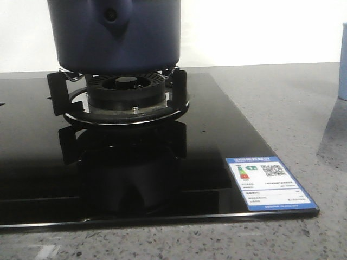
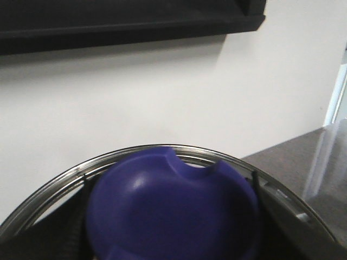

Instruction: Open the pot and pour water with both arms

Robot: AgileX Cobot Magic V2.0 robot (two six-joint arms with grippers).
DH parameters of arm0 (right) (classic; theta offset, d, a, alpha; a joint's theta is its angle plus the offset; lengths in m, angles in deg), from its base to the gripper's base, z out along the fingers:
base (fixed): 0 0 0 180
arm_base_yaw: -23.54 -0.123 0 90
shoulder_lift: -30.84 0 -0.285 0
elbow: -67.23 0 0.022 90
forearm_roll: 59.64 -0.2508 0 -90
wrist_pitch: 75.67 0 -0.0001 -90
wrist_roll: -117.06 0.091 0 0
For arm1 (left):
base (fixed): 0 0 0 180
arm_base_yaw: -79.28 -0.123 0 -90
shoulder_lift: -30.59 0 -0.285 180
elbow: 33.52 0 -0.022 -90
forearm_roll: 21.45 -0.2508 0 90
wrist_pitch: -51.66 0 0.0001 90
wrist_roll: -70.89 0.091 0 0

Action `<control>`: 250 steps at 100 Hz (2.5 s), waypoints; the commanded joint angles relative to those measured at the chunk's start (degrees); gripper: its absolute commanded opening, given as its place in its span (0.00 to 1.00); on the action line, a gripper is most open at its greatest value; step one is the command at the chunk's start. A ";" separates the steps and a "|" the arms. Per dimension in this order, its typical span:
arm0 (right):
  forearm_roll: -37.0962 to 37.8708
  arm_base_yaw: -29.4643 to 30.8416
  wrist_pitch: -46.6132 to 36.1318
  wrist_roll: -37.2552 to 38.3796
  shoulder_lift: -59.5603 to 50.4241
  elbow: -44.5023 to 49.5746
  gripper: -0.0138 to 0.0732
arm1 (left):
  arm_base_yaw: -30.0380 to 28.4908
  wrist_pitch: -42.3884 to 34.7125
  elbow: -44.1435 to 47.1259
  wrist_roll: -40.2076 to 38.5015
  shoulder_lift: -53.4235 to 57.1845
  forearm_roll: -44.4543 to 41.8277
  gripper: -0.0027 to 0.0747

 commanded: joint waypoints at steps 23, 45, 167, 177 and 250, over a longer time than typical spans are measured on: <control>-0.84 -3.04 -2.96 0.53 -2.87 -0.36 0.91 | 5.71 -10.01 -2.10 0.07 -6.38 0.66 0.48; -0.84 -3.04 -2.96 0.53 -2.87 -0.36 0.91 | 6.11 -11.30 -2.10 0.07 -10.33 0.66 0.48; -0.84 -3.04 -2.96 0.53 -2.87 -0.36 0.91 | 7.38 -11.61 -2.10 -0.54 -13.96 0.66 0.48; -0.84 -3.04 -2.96 0.53 -2.87 -0.36 0.91 | 7.38 -11.38 -2.10 -0.54 -13.96 0.66 0.57; -0.84 -3.04 -15.38 0.53 -2.87 -0.36 0.21 | -2.08 -5.14 -2.10 -0.54 4.14 -6.49 0.01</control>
